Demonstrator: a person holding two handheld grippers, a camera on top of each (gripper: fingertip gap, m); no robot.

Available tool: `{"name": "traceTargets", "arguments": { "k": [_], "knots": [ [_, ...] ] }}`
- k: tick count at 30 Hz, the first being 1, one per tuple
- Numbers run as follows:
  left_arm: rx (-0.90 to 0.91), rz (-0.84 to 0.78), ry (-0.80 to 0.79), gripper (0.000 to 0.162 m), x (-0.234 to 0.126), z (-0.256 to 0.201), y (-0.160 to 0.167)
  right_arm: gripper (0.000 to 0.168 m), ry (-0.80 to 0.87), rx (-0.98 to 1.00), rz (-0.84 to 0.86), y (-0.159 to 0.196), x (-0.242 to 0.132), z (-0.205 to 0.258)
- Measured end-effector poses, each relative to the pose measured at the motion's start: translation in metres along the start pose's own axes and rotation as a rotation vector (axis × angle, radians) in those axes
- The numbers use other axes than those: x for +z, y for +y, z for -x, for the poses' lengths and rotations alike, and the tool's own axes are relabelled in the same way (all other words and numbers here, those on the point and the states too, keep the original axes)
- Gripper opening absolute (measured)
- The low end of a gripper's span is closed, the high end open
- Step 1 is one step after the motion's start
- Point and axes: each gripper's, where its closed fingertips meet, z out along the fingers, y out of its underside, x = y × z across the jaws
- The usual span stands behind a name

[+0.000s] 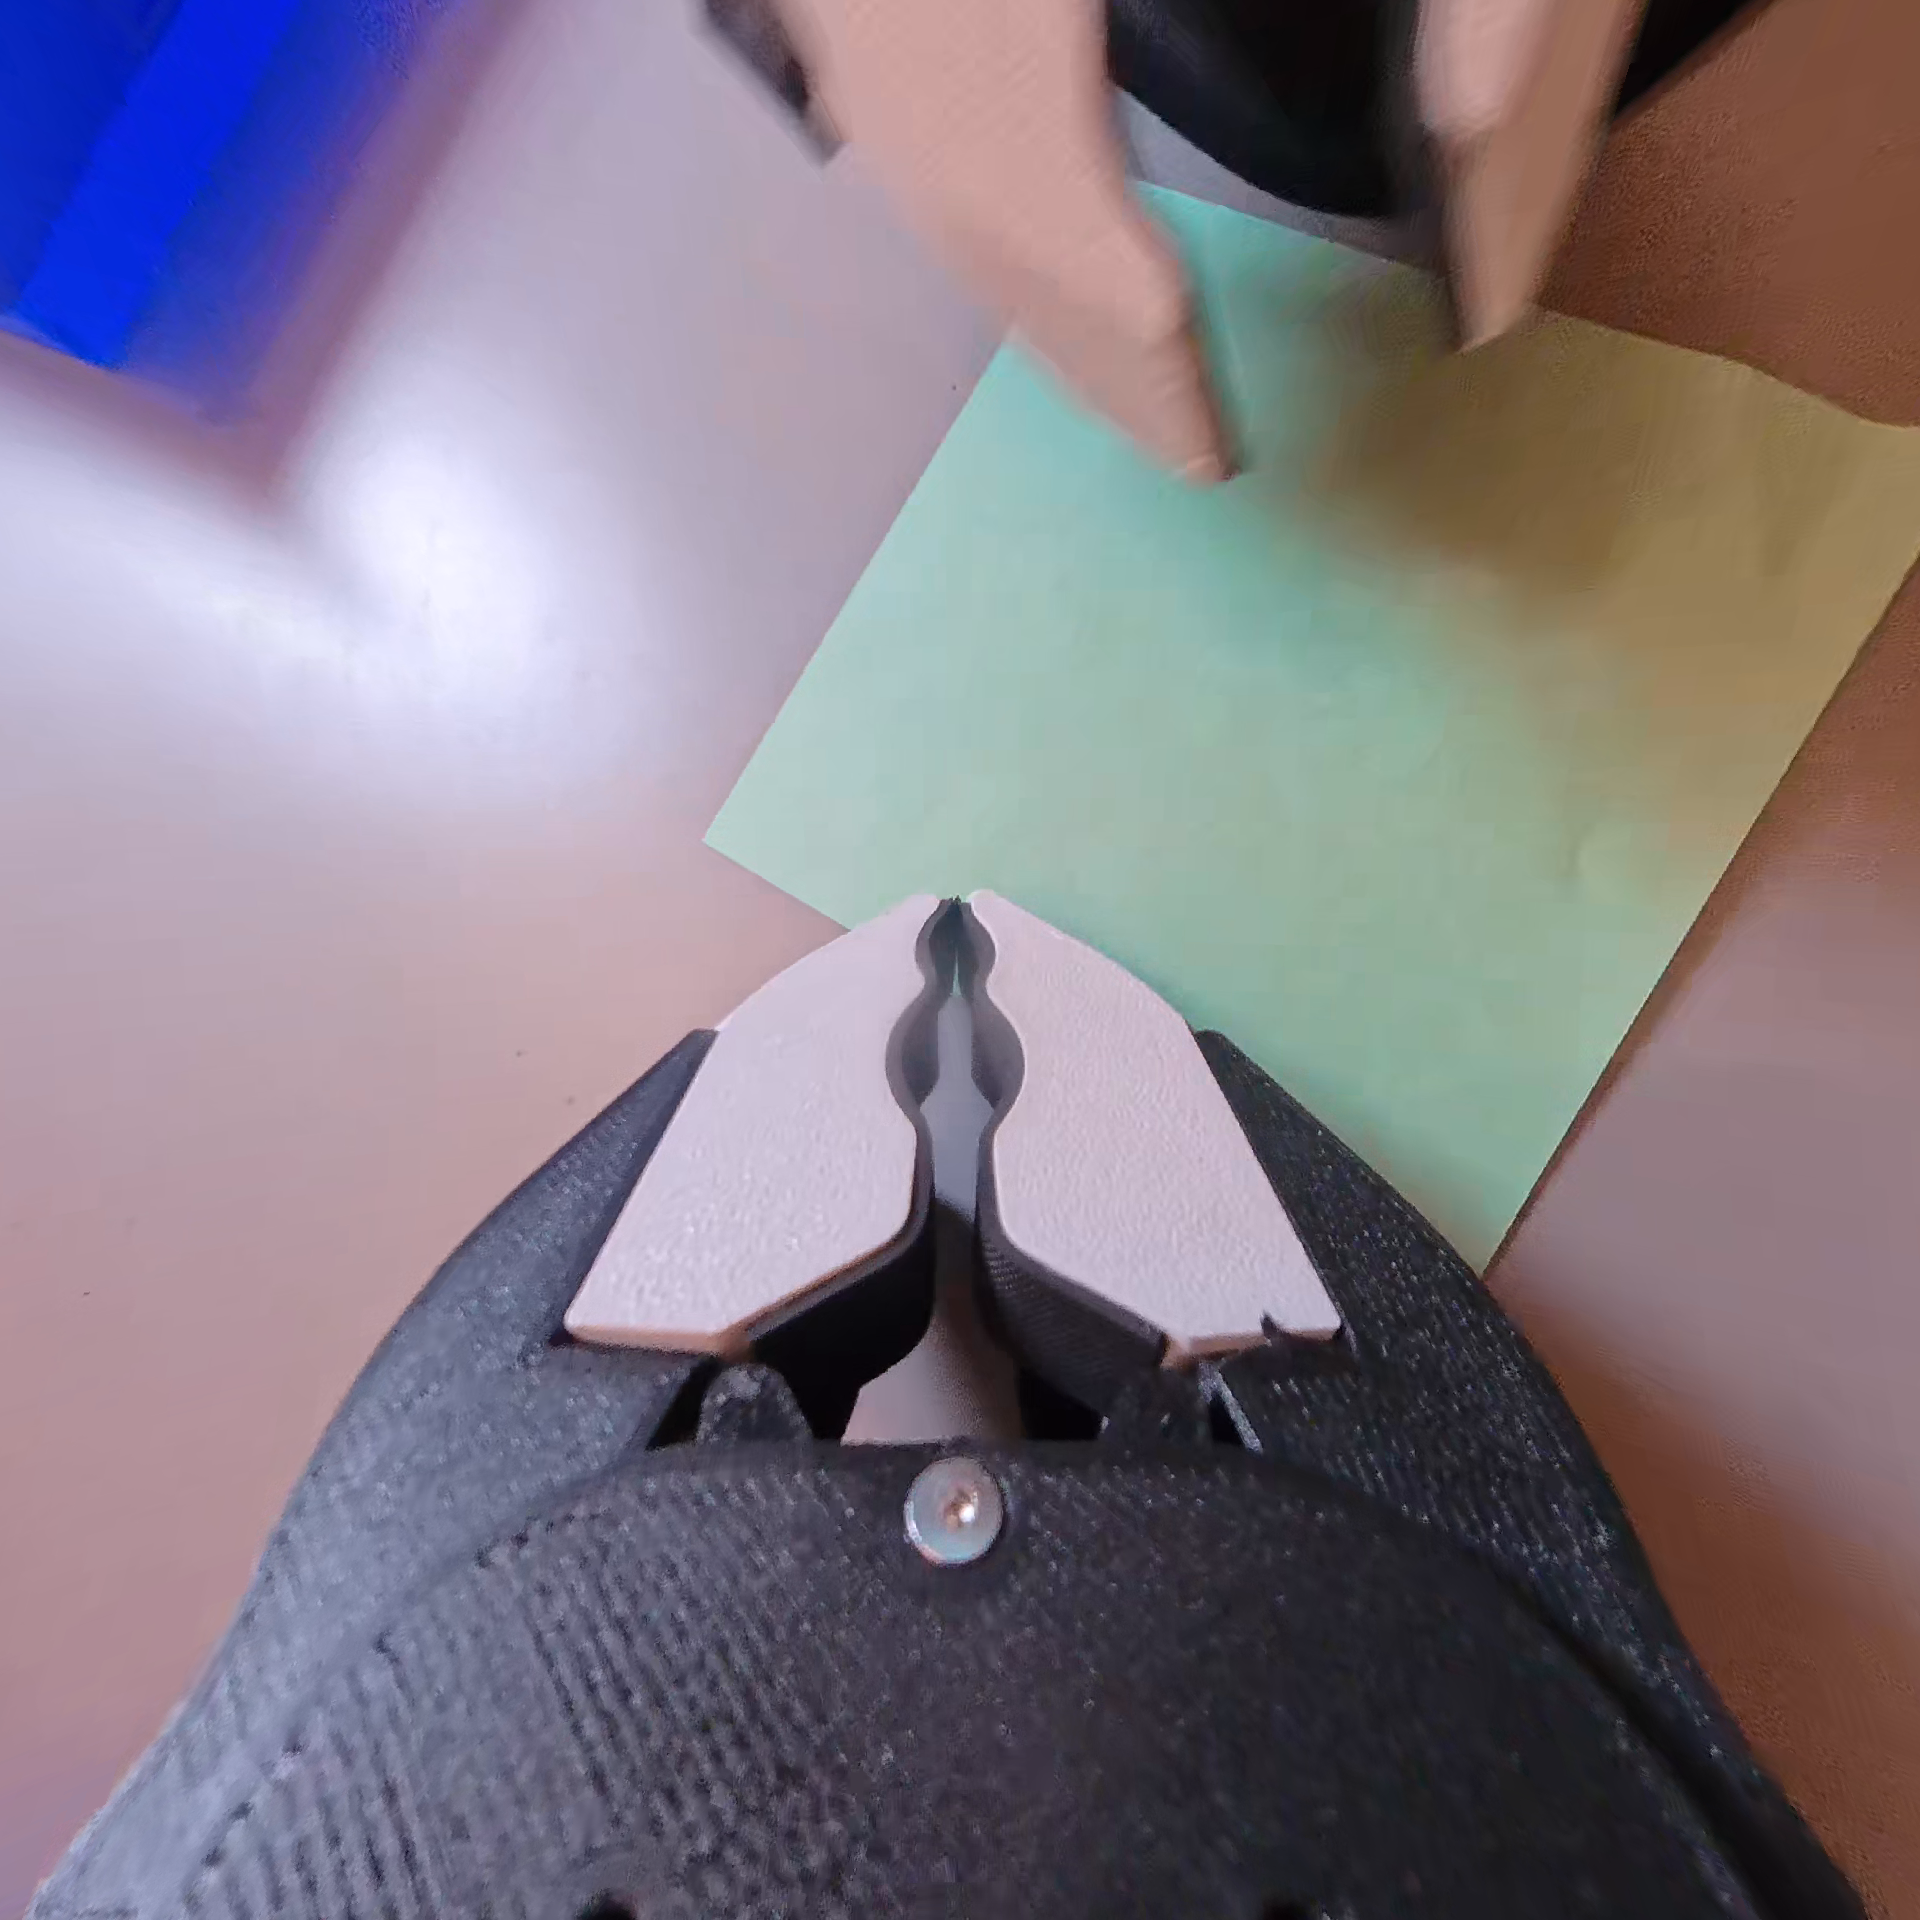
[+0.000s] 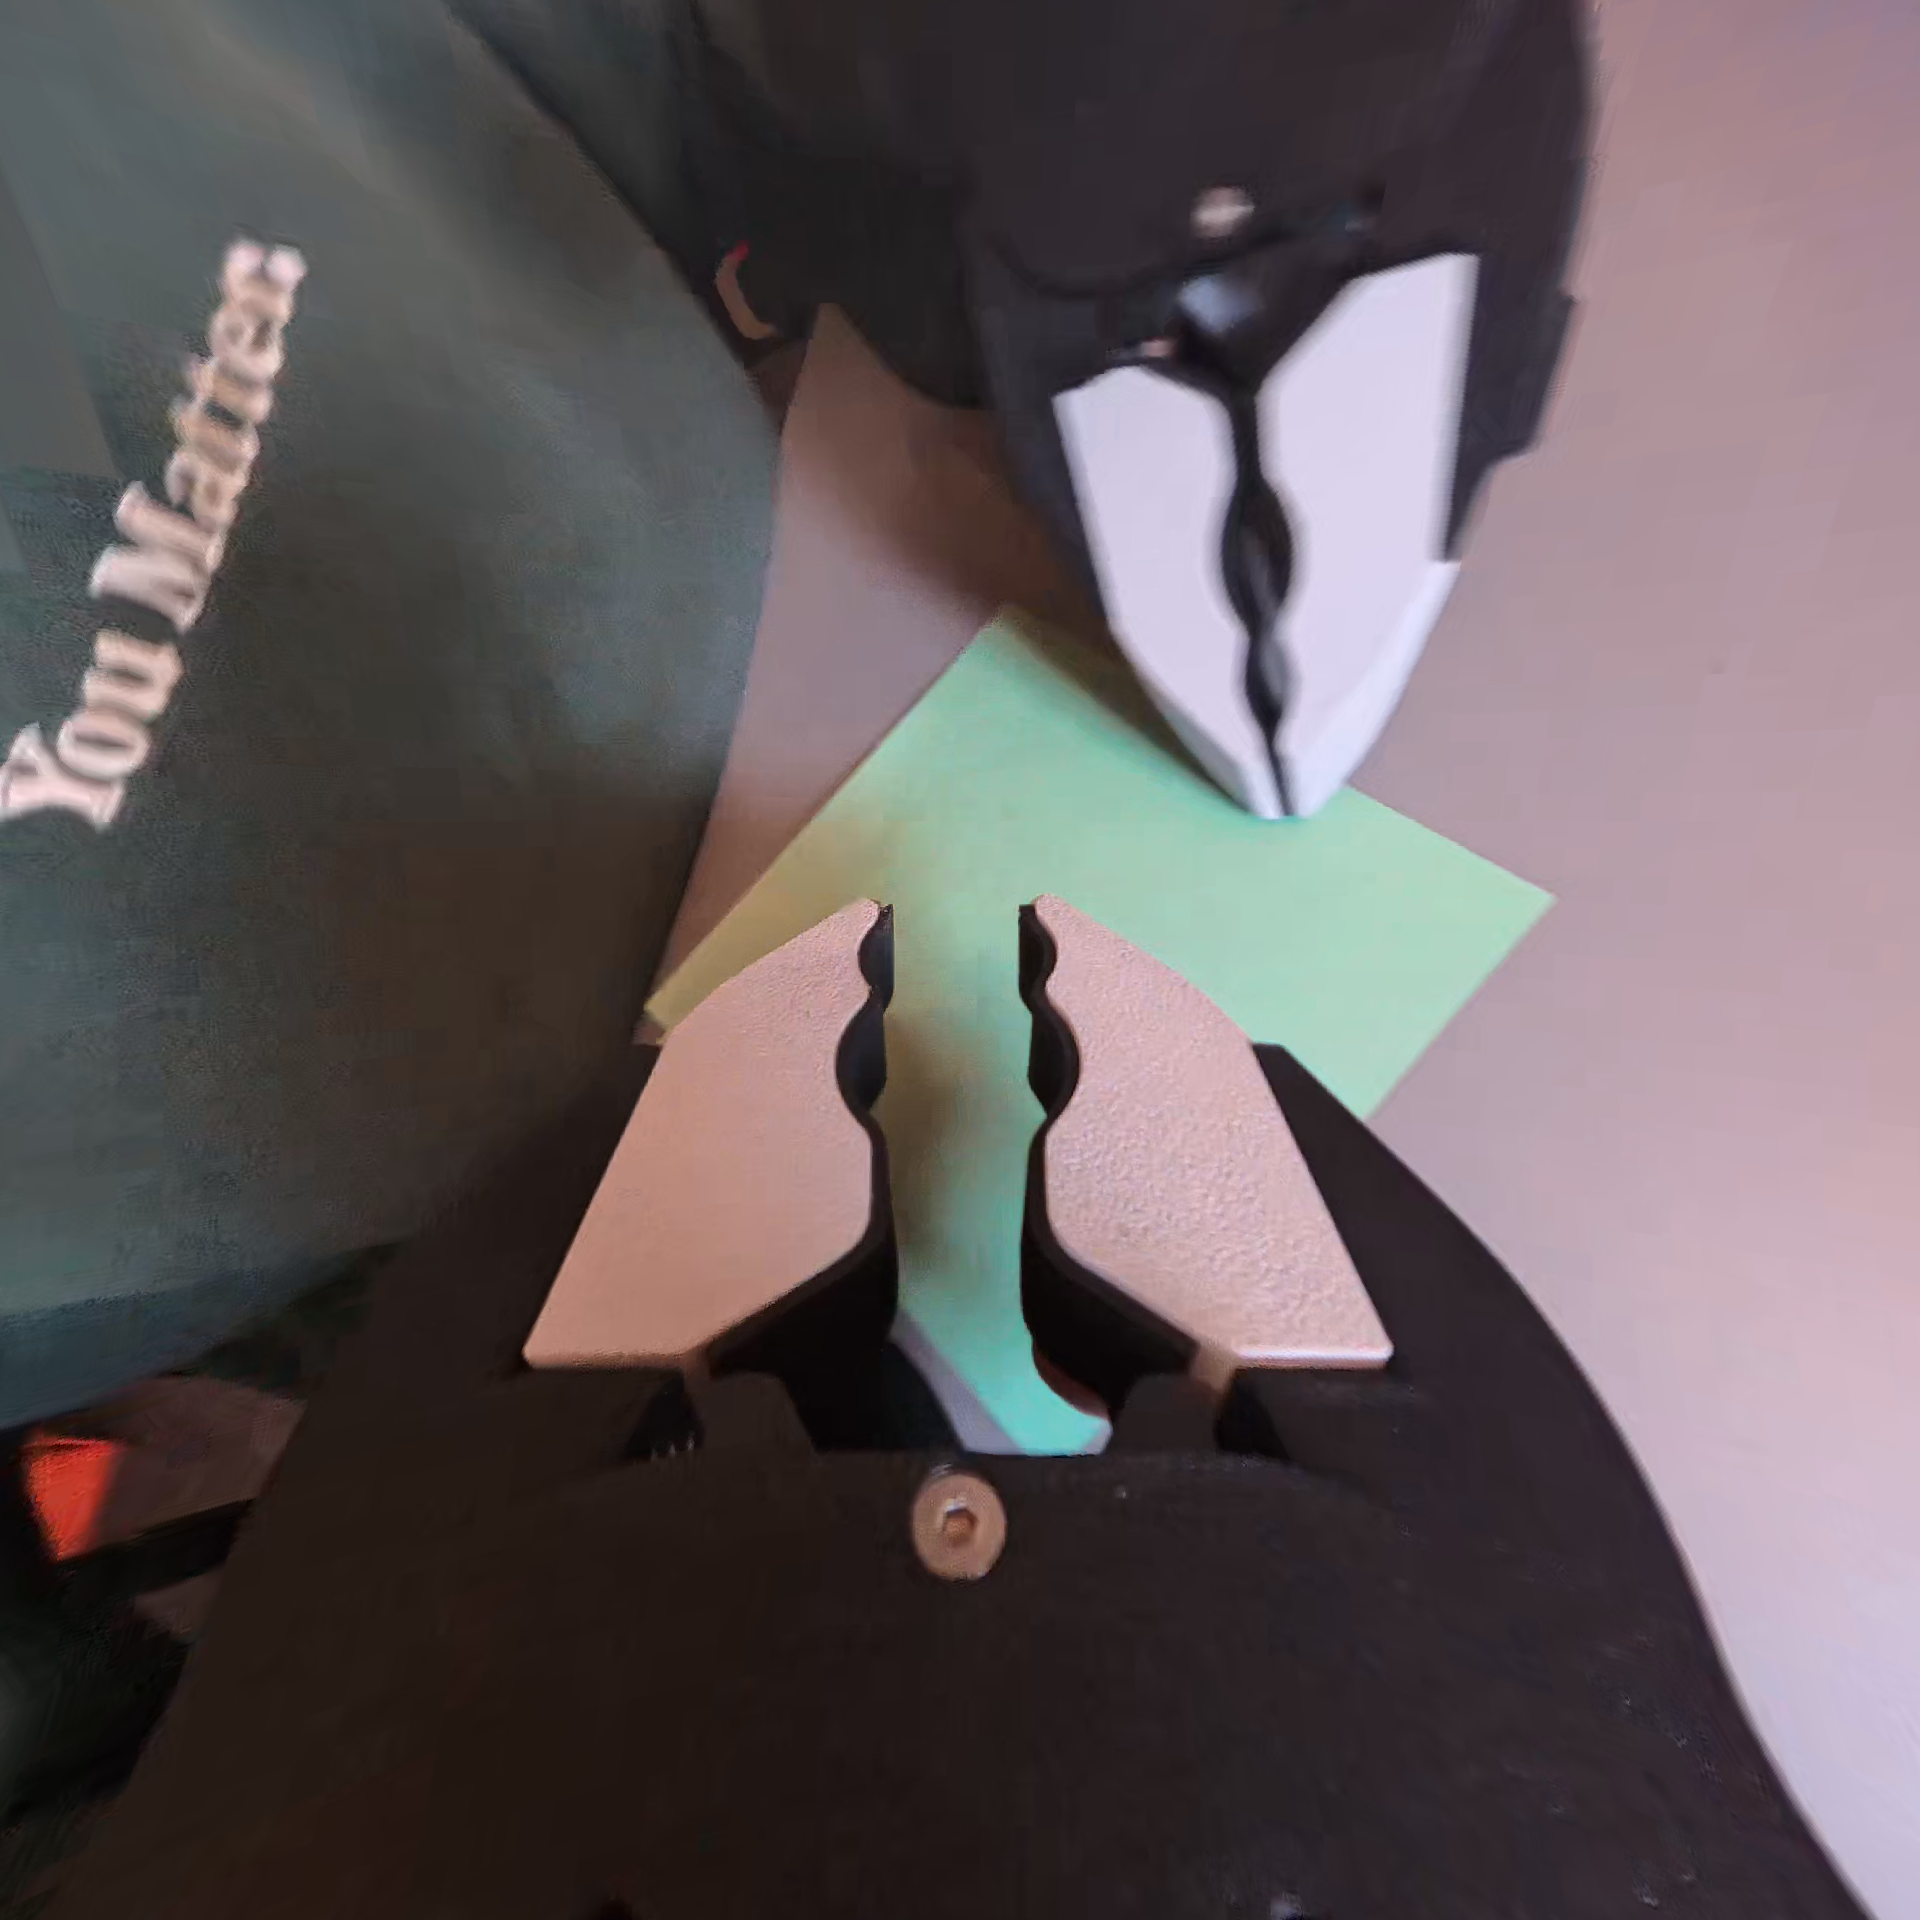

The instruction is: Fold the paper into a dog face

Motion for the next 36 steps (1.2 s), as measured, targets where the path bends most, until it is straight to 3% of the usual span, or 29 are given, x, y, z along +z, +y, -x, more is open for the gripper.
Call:
{"name": "traceTargets", "arguments": {
  "k": [6, 12, 18, 32, 36],
  "knots": [
    [-0.025, 0.006, -0.003, 0.0, 0.0, 0.003, 0.001, 0.045, 0.171, -0.176, 0.121, 0.047, 0.023, 0.05],
    [-0.047, 0.016, -0.004, 0.0, 0.0, 0.003, 0.001, 0.056, 0.279, -0.225, 0.282, 0.059, 0.039, 0.061],
    [-0.067, 0.006, -0.004, 0.0, 0.0, 0.003, 0.001, 0.047, 0.273, -0.218, 0.379, 0.061, 0.045, 0.053],
    [-0.063, -0.005, 0.004, 0.0, 0.0, 0.003, 0.001, 0.013, 0.225, -0.234, 0.356, 0.057, 0.047, 0.047],
    [-0.067, -0.01, 0.01, 0.0, 0.0, 0.003, 0.001, 0.017, 0.198, -0.225, 0.342, 0.054, 0.047, 0.052]
  ]
}}
